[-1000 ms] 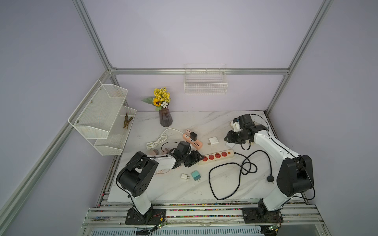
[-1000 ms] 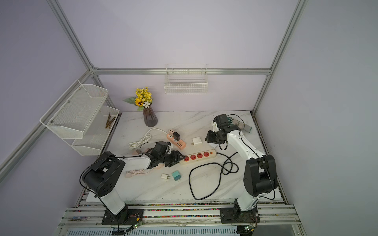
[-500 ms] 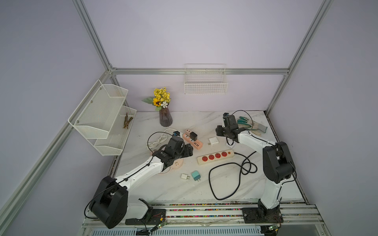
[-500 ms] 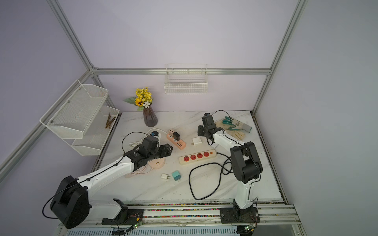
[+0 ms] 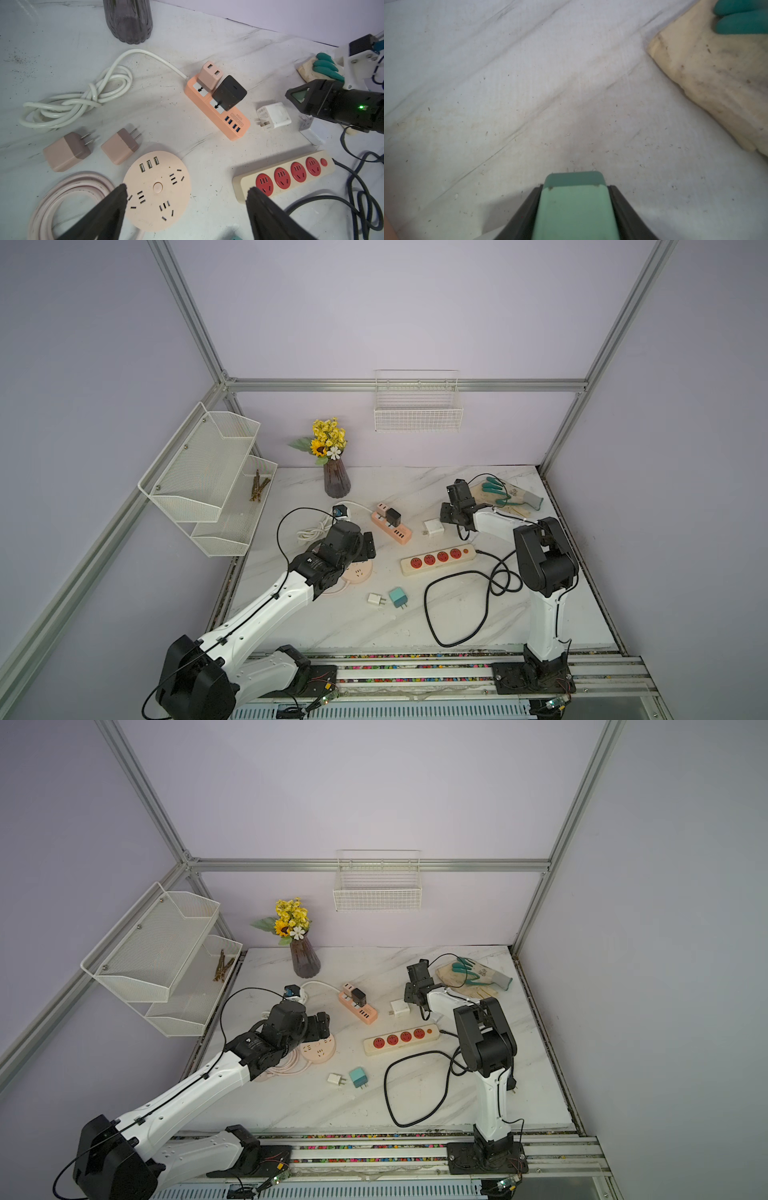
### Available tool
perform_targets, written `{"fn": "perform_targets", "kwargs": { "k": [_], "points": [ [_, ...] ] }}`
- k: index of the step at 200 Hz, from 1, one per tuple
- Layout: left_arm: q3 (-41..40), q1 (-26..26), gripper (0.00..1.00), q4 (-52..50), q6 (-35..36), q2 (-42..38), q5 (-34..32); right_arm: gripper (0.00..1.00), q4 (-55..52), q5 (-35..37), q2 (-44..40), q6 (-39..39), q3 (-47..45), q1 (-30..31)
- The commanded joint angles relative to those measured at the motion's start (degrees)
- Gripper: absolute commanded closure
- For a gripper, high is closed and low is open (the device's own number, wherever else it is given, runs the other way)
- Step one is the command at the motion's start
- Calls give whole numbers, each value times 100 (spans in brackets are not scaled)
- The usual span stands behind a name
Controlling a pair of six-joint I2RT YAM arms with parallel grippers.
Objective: Pull the plug off the socket
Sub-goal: Place the plug at the center of the board, then remove the plug from the socket.
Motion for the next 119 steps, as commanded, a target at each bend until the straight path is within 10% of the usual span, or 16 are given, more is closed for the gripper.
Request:
{"fn": "perform_targets", "kwargs": {
  "k": [1,119],
  "points": [
    [-21,35,7,41,-18,-6,-249,42,-142,134,-279,40,-68,-13],
    [-269,876,0,563,-426,24,900,45,80,-1800,-1108,-646,2,699]
  ]
}}
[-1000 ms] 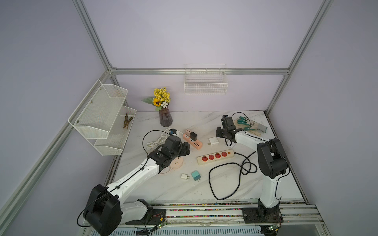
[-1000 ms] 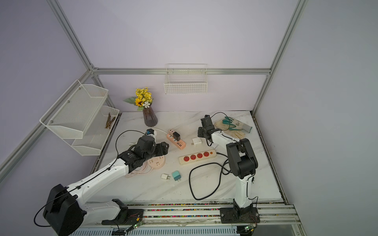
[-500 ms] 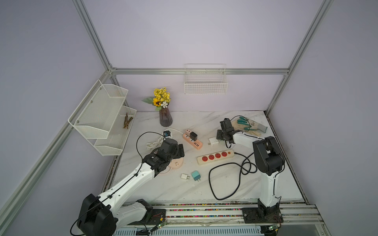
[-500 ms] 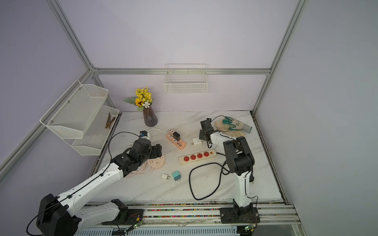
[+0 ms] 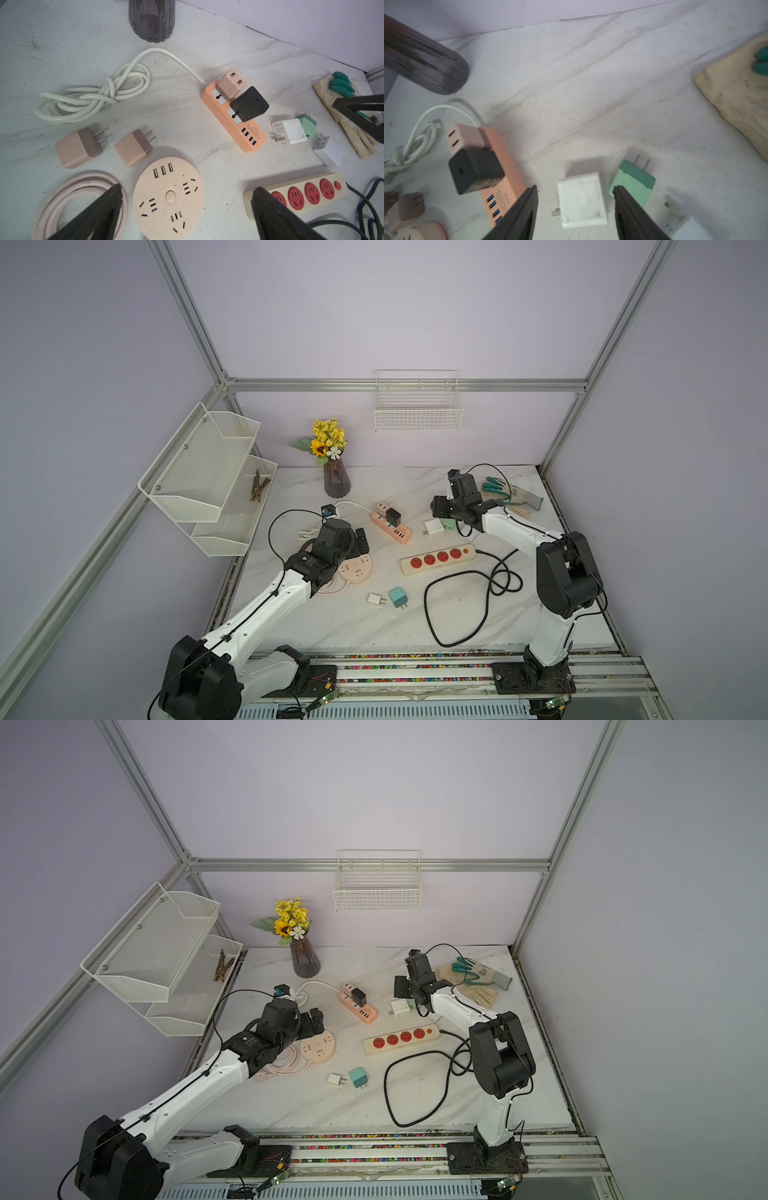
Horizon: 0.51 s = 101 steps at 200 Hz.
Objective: Pull the plug off the socket
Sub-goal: Remove the plug from the socket.
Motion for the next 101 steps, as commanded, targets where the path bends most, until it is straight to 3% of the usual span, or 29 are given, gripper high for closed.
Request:
{"fn": "perform_targets", "kwargs": {
  "k": [1,25,54,101],
  "points": [
    [-38,237,0,198,-191,-10,528,46,307,-520,96,-344,154,278],
    [-116,562,1,275,-320,-12,1278,55,265,-520,480,-654,489,591],
    [-487,706,6,797,-699,-63,1965,52,28,-322,947,-1145,1040,1032],
    [-763,925,11,1211,-1093,118,2344,47,-500,179,1647,-1629,1935,1293]
  ]
}}
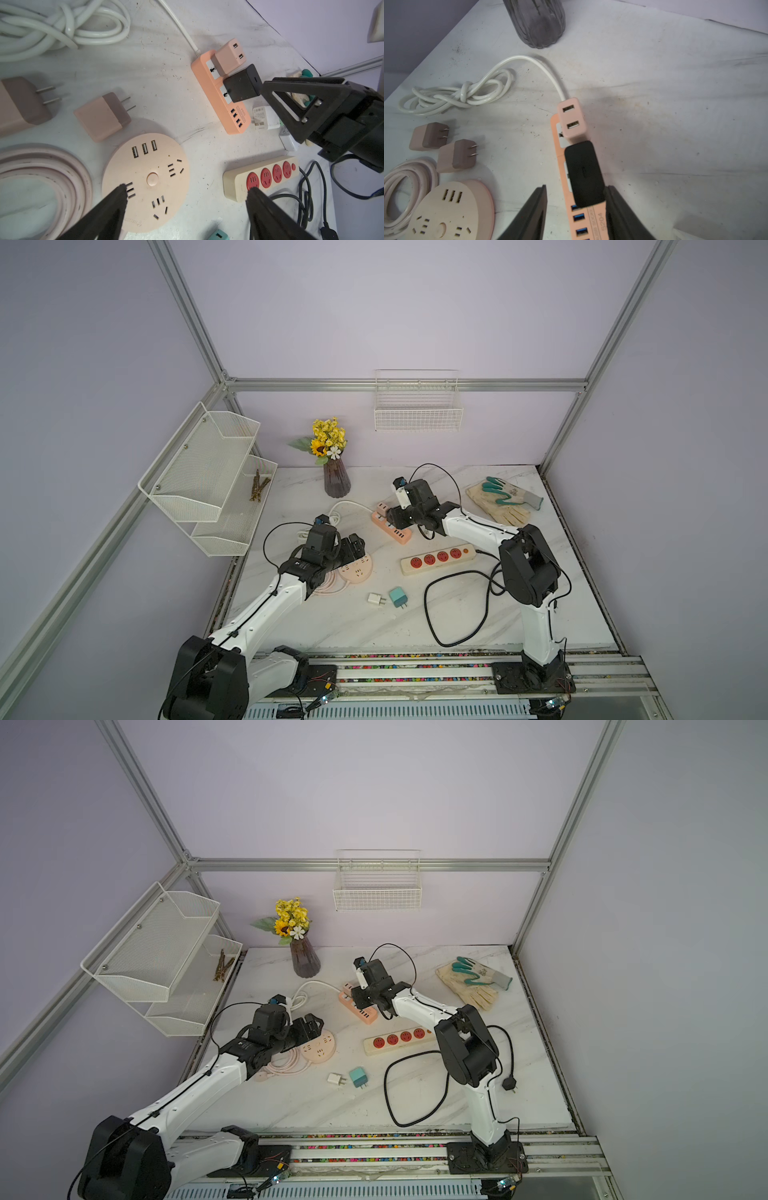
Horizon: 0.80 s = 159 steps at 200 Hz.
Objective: Pull the plug off the socket
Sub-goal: Remove the plug from the socket.
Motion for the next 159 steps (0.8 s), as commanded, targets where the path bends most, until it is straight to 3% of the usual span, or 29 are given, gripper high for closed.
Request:
{"fn": "perform_targets", "kwargs": {
  "k": [1,36,83,114,146,159],
  "points": [
    [-1,140,11,544,-320,87,436,47,-360,402,262,-404,413,27],
    [-243,168,18,1139,-603,284,798,45,-228,318,516,-681,526,26],
    [-175,272,29,1317,-635,565,731,45,-525,270,993,-829,1039,34],
    [-139,354,31,1522,-744,602,671,45,-543,393,1008,-789,1088,30],
    [-83,463,33,1611,-749,694,570,72,-547,170,935,-877,989,38],
    [-73,515,37,1759,-805,784,609,77,-505,105,868,-923,850,55]
  ]
}}
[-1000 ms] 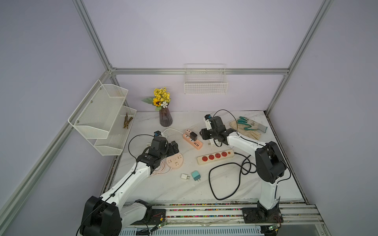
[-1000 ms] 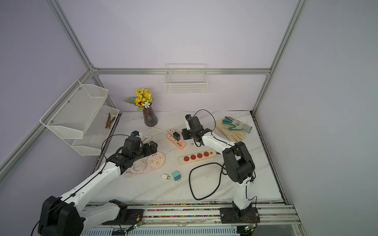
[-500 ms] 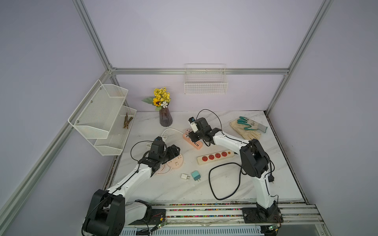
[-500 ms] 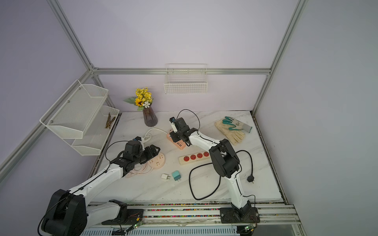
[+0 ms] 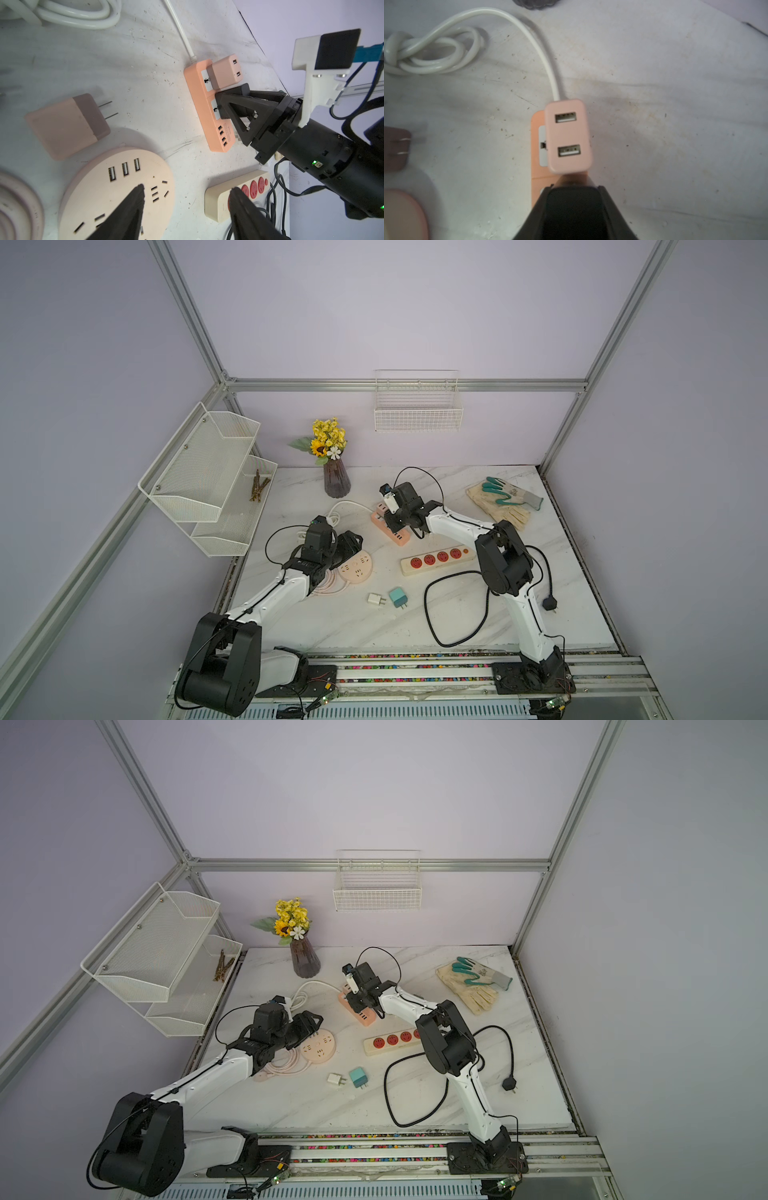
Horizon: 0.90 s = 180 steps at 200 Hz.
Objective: Pull the plug off the socket
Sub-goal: Remove the plug from the socket.
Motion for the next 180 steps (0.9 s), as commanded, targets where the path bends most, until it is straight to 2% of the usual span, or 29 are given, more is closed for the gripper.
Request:
{"fn": "perform_targets", "kwargs": {
  "k": [1,22,36,54,81,108,134,180],
  "points": [
    [185,123,37,431,-108,119,-27,77,-29,-156,-192,-96,-140,14],
    [270,167,49,827,-191,367,93,80,150,-423,-326,-273,-399,68],
    [424,176,59,1131,-215,638,211,88,235,-484,-388,-409,-500,137],
    [634,177,65,1681,-263,1222,505,100,286,-513,-427,-557,-534,235],
    [973,176,75,2113,-303,1797,624,100,442,-683,-540,-743,-705,299],
    [1223,176,77,2484,-282,2241,721,100,658,-725,-647,-875,-954,320],
    [1403,194,86,3286,-566,2714,1290,100,711,-728,-636,-947,-1021,325],
    [1538,185,98,3695,-865,3373,1831,100,860,-717,-638,-930,-1078,326]
  ]
}}
